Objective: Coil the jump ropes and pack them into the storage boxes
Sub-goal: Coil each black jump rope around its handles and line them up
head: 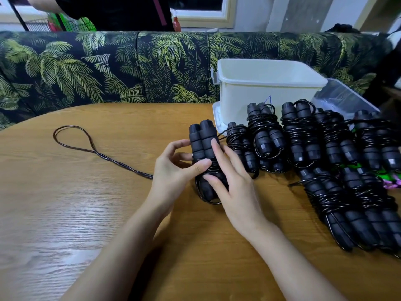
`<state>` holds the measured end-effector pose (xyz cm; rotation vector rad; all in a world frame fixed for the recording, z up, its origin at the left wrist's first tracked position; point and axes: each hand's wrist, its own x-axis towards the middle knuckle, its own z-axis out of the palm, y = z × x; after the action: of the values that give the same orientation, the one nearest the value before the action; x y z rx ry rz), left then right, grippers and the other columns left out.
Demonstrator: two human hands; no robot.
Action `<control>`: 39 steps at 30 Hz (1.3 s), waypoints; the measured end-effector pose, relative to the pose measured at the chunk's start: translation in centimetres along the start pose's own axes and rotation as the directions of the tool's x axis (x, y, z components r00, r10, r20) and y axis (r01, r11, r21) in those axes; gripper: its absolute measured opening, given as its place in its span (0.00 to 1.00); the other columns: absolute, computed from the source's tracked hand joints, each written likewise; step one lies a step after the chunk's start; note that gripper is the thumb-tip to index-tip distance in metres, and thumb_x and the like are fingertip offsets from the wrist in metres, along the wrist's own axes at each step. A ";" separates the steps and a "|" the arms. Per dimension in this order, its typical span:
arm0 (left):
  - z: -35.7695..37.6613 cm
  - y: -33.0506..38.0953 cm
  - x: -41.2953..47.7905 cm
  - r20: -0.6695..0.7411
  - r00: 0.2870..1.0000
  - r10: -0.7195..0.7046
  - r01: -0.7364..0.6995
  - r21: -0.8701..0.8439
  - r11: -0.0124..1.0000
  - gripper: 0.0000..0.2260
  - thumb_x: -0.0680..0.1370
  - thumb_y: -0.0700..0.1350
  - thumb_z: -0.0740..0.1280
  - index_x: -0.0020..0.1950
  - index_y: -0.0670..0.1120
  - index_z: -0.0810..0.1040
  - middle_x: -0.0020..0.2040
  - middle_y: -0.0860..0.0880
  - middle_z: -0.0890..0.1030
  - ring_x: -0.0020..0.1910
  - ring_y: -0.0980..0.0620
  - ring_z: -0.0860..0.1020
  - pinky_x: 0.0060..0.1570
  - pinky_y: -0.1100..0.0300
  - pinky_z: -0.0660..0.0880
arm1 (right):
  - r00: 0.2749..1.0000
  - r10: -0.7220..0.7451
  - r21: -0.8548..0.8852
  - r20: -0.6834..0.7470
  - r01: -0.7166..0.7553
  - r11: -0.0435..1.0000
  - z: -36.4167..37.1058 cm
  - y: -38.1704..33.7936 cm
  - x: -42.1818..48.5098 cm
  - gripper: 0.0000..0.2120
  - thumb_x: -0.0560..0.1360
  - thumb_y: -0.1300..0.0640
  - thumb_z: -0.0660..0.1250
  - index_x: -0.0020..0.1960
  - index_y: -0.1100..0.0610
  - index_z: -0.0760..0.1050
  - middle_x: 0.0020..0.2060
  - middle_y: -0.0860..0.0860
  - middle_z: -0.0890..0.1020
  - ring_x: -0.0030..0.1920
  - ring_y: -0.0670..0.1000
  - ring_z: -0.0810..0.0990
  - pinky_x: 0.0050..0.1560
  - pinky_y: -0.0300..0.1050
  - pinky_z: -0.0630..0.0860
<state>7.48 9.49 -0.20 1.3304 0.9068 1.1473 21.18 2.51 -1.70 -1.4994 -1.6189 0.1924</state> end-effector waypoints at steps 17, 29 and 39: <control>0.1 0.9 -0.2 0.015 0.995 0.098 -0.097 -0.039 0.995 0.23 0.66 0.44 0.76 0.61 0.45 0.80 0.43 0.46 0.86 0.42 0.52 0.83 0.47 0.60 0.79 | 0.988 0.150 0.208 -0.030 -0.141 0.968 -0.8 0.3 0.4 0.25 0.80 0.52 0.59 0.76 0.43 0.61 0.68 0.42 0.67 0.69 0.36 0.64 0.69 0.30 0.60; 0.5 0.1 -0.7 -0.089 0.960 0.265 -0.237 0.243 0.941 0.24 0.61 0.56 0.81 0.53 0.52 0.81 0.39 0.49 0.83 0.39 0.50 0.82 0.42 0.61 0.77 | 0.984 0.163 -0.313 0.074 -0.132 0.941 -0.5 -1.4 -0.2 0.48 0.68 0.34 0.67 0.80 0.46 0.48 0.77 0.45 0.61 0.75 0.49 0.62 0.64 0.51 0.72; 0.0 0.2 -0.3 0.080 0.937 0.340 -0.349 0.264 0.899 0.19 0.68 0.52 0.79 0.57 0.52 0.82 0.41 0.52 0.85 0.45 0.56 0.84 0.52 0.62 0.78 | 0.978 0.209 -0.122 0.005 -0.207 0.971 -0.8 -0.6 -0.1 0.41 0.72 0.48 0.73 0.79 0.46 0.57 0.73 0.43 0.69 0.69 0.45 0.71 0.59 0.39 0.72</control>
<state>7.38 9.18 -0.05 1.7864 0.8489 1.2972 21.29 1.92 -0.94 -1.7662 -1.5085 0.2281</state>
